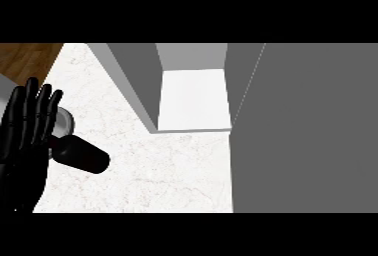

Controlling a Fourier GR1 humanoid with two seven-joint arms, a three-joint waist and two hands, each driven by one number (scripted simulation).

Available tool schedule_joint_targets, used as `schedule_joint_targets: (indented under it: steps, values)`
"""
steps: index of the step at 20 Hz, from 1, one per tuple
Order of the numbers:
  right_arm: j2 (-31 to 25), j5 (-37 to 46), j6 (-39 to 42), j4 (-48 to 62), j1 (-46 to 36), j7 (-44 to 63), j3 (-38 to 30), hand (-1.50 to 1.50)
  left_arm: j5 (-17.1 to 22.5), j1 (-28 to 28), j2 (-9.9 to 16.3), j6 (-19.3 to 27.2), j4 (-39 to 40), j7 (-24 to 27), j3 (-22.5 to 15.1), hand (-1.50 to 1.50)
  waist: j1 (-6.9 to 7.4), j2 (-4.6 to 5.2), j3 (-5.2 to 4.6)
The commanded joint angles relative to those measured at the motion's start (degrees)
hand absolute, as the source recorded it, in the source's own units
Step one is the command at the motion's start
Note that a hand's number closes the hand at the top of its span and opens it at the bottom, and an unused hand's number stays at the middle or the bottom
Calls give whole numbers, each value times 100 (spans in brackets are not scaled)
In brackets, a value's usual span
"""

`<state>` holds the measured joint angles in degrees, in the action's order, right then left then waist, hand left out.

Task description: Pick up the wine, place it into the cabinet and close the cabinet

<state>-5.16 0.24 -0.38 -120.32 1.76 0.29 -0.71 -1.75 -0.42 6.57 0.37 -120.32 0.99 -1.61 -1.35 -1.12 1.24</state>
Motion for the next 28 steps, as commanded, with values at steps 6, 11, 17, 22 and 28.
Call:
schedule_joint_targets:
  steps: [6, 11, 17, 22, 28]
  values:
    - [87, 78, 101, -832, 767, -319, 143, -150, 2109, -762, 1274, -1942, 1111, 605, 1326, -150, 48, 107, -132]
    - [-165, -954, 880, -827, 778, 765, 687, -150, 3653, -1006, 752, -1813, 1783, -969, 1094, -150, 46, 116, -127]
    - [-322, -1361, 995, -1680, 1283, 1221, 407, -150, 4275, -1126, 1041, -2036, 2095, -1364, 1409, -150, 88, 107, -124]
    - [-253, -1416, 921, -1797, 981, 1713, 312, -150, 4197, -1067, 987, -1835, 1700, -1579, 1430, -150, 122, 108, -124]
    - [-197, -1407, 776, -1897, 620, 2164, 237, -150, 4129, -1010, 810, -1736, 1547, -1675, 1300, -150, 127, 109, -125]
